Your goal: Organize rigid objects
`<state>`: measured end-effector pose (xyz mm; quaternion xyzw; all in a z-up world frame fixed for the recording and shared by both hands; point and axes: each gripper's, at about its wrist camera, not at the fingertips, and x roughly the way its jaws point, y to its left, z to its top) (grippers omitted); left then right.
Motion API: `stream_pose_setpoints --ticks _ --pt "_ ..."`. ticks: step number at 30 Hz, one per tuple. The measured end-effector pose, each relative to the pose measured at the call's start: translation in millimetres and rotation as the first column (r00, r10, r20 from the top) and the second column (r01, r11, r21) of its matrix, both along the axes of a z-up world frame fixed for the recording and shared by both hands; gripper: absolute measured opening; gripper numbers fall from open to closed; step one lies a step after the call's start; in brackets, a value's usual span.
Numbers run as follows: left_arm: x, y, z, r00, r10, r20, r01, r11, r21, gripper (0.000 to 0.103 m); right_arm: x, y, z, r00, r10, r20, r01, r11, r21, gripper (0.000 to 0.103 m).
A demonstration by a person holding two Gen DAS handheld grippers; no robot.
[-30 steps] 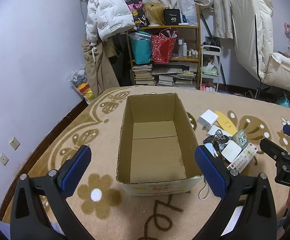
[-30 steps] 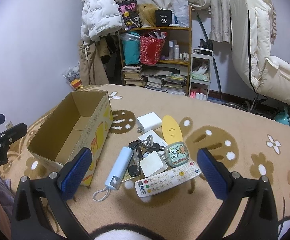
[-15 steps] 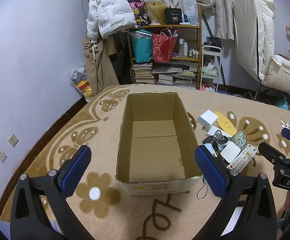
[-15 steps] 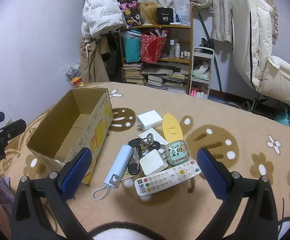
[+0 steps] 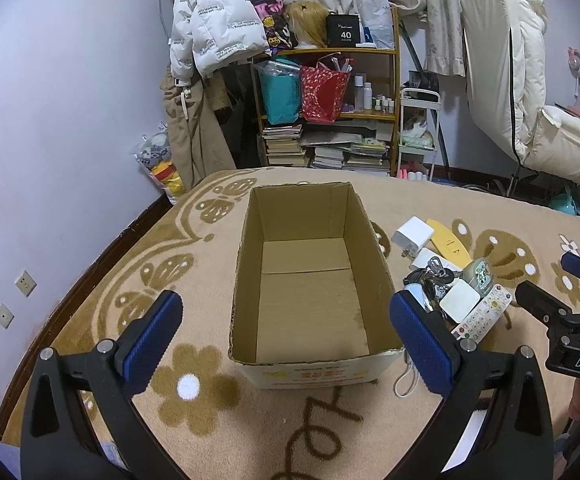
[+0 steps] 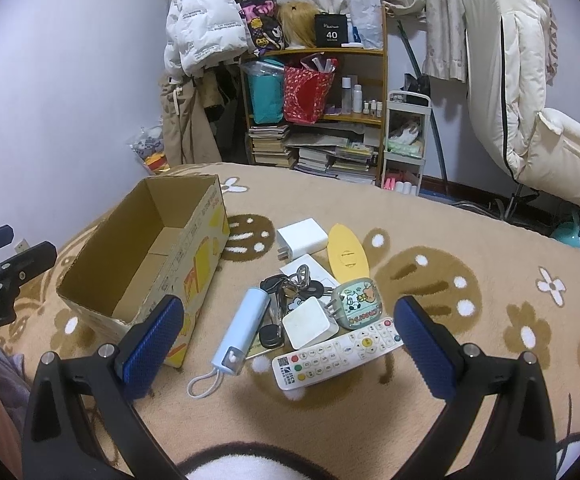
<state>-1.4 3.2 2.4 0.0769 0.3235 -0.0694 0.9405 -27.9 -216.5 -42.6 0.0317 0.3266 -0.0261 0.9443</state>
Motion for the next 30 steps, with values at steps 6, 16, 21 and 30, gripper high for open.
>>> stream_pose_setpoints --ticks 6,16,21,30 --pt "0.1 1.4 0.0 1.0 -0.002 -0.001 0.002 1.0 -0.001 0.102 0.2 1.6 1.1 1.0 0.017 0.003 -0.017 1.0 -0.002 0.103" --pt "0.0 0.7 -0.6 1.0 0.002 0.001 -0.002 1.0 0.002 0.102 4.0 -7.2 9.3 1.0 -0.013 0.011 0.013 1.0 0.016 0.103" --pt "13.5 6.2 -0.2 0.999 0.019 -0.041 -0.019 1.0 -0.014 0.102 10.6 -7.3 9.3 1.0 -0.005 0.006 0.004 1.0 0.03 0.103" --pt "54.2 17.3 5.0 0.994 0.055 -0.094 -0.059 0.998 -0.034 0.102 43.3 -1.5 5.1 1.0 0.016 -0.016 -0.015 0.998 0.059 0.103"
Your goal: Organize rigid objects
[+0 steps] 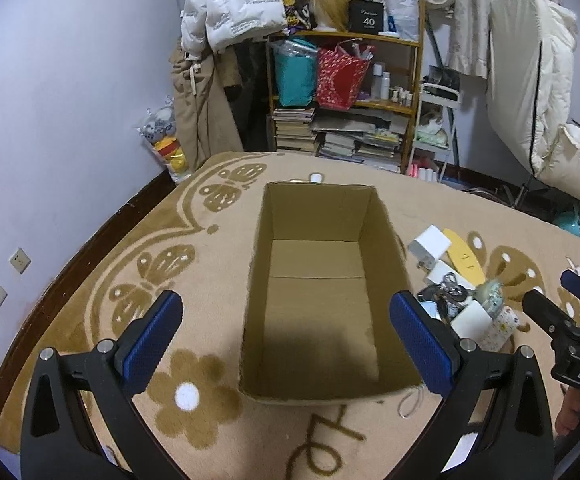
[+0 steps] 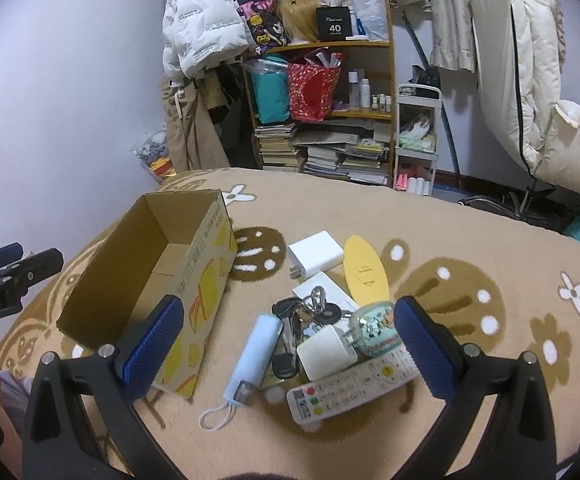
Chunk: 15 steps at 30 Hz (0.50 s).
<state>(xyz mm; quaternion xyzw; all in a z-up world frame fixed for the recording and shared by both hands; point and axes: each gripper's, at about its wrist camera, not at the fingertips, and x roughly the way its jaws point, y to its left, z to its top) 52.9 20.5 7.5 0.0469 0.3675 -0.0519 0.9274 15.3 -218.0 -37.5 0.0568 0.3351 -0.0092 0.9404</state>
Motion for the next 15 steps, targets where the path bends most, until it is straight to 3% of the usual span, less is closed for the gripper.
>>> stream_pose_setpoints --ticks 10,15 --pt "45.3 -8.3 -8.5 0.997 -0.021 -0.072 0.031 0.99 0.134 0.102 33.2 7.6 -18.2 0.997 0.039 -0.06 -0.037 0.999 0.034 0.103" --pt "65.7 -4.4 -30.0 0.988 0.008 -0.157 0.016 0.988 0.153 0.102 50.9 14.8 -34.2 0.993 0.065 -0.1 -0.061 0.997 0.048 0.103"
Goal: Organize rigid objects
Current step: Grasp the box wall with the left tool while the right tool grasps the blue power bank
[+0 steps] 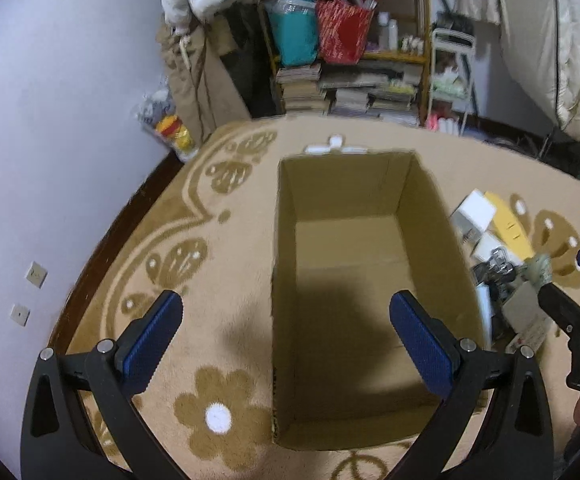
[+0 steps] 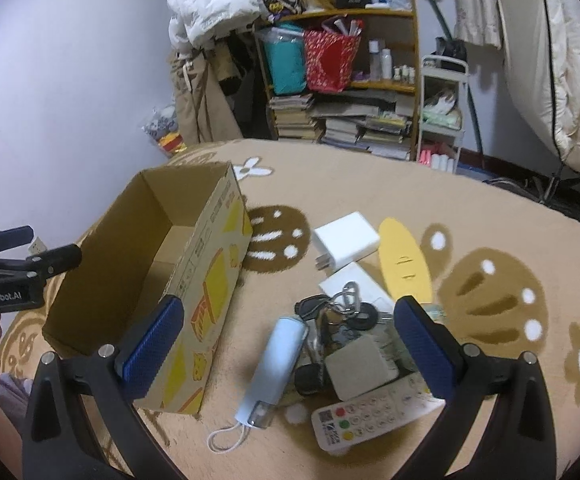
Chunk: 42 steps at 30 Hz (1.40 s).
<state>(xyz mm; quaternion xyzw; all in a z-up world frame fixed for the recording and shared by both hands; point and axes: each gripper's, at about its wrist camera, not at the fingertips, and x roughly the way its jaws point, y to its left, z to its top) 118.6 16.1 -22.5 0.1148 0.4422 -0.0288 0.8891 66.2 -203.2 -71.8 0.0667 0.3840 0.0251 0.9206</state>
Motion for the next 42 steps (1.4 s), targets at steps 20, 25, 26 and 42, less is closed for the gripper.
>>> stream_pose_setpoints --ticks 20,25,26,42 --pt "23.5 24.9 -59.7 0.974 0.111 -0.198 -0.087 0.988 0.126 0.102 7.6 -2.5 -41.1 0.996 -0.004 -0.089 0.004 1.0 0.001 0.103" --pt "26.4 28.1 -67.4 0.963 0.135 -0.232 -0.103 0.984 0.145 0.102 8.5 -0.6 -51.9 0.992 0.018 -0.126 -0.014 0.999 0.033 0.101" --pt "27.2 28.6 -69.0 0.962 0.141 -0.235 -0.107 0.983 0.149 0.1 8.7 0.2 -53.9 0.991 0.024 -0.134 -0.019 0.999 0.04 0.095" --pt "26.4 21.9 -85.7 0.932 0.104 -0.348 -0.082 0.994 0.077 0.029 21.1 11.9 -90.3 0.963 0.064 -0.26 -0.035 0.993 0.113 0.046"
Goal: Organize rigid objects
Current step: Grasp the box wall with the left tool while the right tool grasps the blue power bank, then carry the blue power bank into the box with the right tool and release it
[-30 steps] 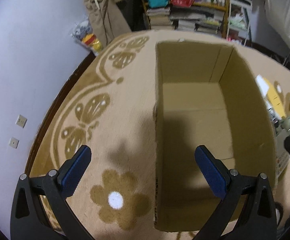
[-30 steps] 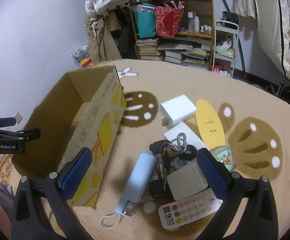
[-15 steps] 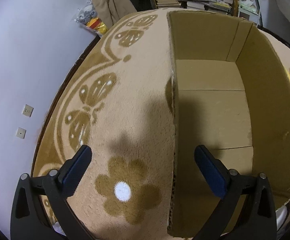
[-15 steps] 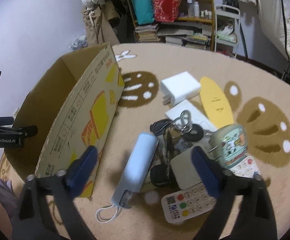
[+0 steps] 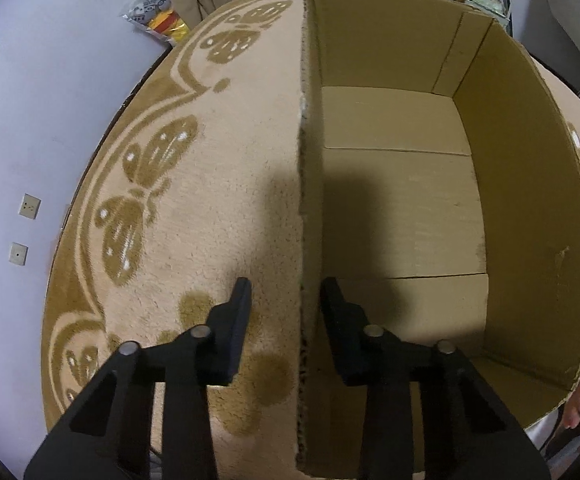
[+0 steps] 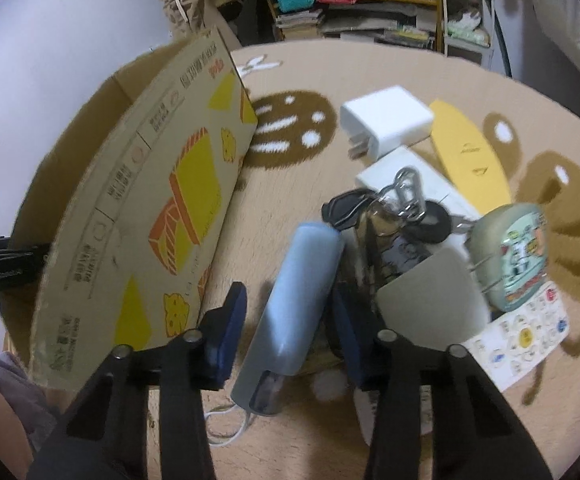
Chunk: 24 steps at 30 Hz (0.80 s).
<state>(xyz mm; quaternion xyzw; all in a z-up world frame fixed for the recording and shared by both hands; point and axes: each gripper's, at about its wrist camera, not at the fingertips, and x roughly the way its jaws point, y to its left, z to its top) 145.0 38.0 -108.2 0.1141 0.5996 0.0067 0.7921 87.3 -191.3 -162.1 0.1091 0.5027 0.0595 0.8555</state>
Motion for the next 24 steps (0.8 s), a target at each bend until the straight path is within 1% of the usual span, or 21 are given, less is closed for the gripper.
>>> stream_pose_setpoints --ticks 3,4,5,6,7,9,12,16,24 --pt "-1.3 -2.0 -0.4 1.0 -0.006 -0.006 0.006 1.0 -0.017 0.021 4.3 5.5 -4.5 1.0 -0.025 0.005 0.025 0.999 -0.026 0.046" --pt "-1.4 -1.9 -0.7 1.0 -0.009 -0.006 0.009 1.0 -0.018 0.02 6.2 8.1 -6.3 1.0 -0.03 -0.002 0.03 0.999 -0.038 0.046" --pt "-1.4 -2.2 -0.9 1.0 -0.011 -0.005 0.011 1.0 -0.019 0.019 8.2 11.3 -8.2 0.999 -0.033 -0.01 0.033 0.998 -0.056 0.039" --pt "-1.5 -2.1 -1.2 1.0 -0.012 -0.006 0.012 1.0 -0.018 0.019 10.1 14.4 -11.2 0.999 -0.034 -0.028 0.032 0.997 -0.075 0.036" --pt "-1.9 -2.1 -1.3 1.0 -0.012 -0.006 0.012 1.0 -0.017 0.019 10.6 15.4 -14.2 0.998 -0.035 -0.043 0.032 0.997 -0.072 0.035" --pt "-1.7 -2.2 -1.5 1.0 -0.011 -0.006 0.011 1.0 -0.015 0.019 8.8 15.5 -14.8 0.998 -0.047 -0.036 0.044 0.996 -0.076 0.034" --pt "-1.3 -2.8 -1.7 1.0 -0.012 -0.006 0.012 1.0 -0.01 0.019 7.2 12.3 -10.2 0.998 -0.06 -0.035 0.058 0.996 -0.074 0.029" --pt "-1.1 -3.7 -3.1 1.0 -0.014 -0.009 0.014 1.0 -0.002 0.019 5.4 5.5 -5.8 0.996 -0.088 -0.03 0.086 0.995 -0.044 0.029" --pt "-0.7 -5.8 -5.4 1.0 -0.019 -0.015 0.019 1.0 0.008 0.017 1.1 6.2 7.9 0.995 -0.098 0.013 0.099 0.995 -0.032 0.029"
